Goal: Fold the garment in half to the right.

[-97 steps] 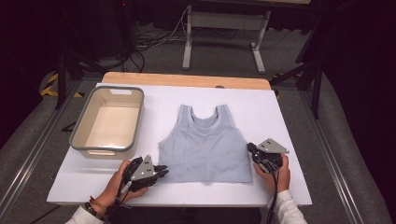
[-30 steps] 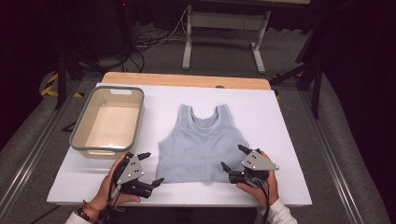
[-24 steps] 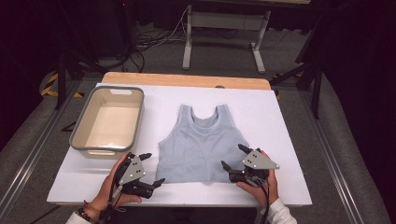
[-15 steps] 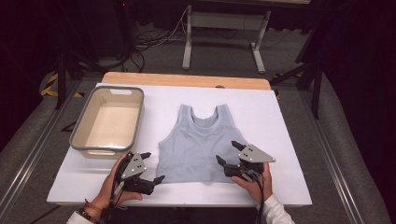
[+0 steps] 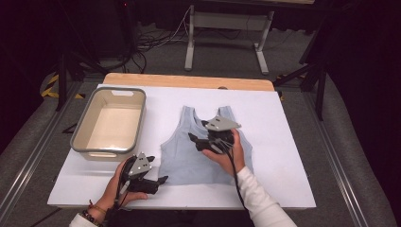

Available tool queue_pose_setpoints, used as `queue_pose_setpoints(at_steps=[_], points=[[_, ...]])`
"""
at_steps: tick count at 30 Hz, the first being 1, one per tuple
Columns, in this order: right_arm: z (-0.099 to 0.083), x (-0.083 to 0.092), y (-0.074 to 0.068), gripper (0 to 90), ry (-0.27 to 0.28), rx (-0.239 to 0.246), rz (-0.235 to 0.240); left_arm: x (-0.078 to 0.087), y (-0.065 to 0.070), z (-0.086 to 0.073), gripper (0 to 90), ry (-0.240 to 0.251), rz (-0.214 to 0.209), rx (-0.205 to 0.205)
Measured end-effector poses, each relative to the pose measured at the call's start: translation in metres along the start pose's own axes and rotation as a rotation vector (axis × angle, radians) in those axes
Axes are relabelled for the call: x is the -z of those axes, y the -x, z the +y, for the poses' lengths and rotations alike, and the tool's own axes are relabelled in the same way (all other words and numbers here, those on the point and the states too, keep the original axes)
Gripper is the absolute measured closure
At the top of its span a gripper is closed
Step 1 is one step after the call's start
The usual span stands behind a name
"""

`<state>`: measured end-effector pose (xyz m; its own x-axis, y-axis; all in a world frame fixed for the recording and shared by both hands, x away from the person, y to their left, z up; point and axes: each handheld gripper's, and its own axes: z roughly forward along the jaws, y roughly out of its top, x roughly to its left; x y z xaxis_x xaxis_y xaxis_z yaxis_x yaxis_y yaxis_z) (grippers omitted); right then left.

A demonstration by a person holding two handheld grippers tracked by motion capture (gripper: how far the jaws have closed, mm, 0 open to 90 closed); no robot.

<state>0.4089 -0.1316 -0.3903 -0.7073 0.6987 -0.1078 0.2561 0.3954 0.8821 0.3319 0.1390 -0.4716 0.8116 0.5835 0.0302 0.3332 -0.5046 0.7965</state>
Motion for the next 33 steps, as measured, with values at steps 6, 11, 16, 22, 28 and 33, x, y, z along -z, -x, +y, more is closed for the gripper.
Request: queue_pose_setpoints(at_steps=[6,11,16,22,28,33], points=[[0.025,-0.057,0.015,42.9,-0.147,-0.035,-0.003,-0.006,-0.002,0.004,26.5,-0.025,-0.031,0.018],[0.027,-0.091,0.026,45.9,-0.22,-0.07,-0.012,-0.008,-0.002,0.005,30.9,-0.052,-0.054,0.01],[0.02,-0.125,0.031,49.2,-0.313,-0.09,-0.029,-0.009,-0.001,0.005,37.5,-0.085,-0.084,0.002],[0.012,-0.144,0.039,51.9,-0.361,-0.151,-0.063,-0.009,-0.003,0.005,47.6,-0.093,-0.137,0.022],[0.01,-0.154,0.039,52.0,-0.39,-0.159,-0.084,-0.009,-0.001,0.006,59.7,-0.096,-0.163,0.025],[0.008,-0.16,0.035,52.8,-0.407,-0.132,-0.1,-0.008,0.0,0.006,69.4,-0.101,-0.188,0.024]])
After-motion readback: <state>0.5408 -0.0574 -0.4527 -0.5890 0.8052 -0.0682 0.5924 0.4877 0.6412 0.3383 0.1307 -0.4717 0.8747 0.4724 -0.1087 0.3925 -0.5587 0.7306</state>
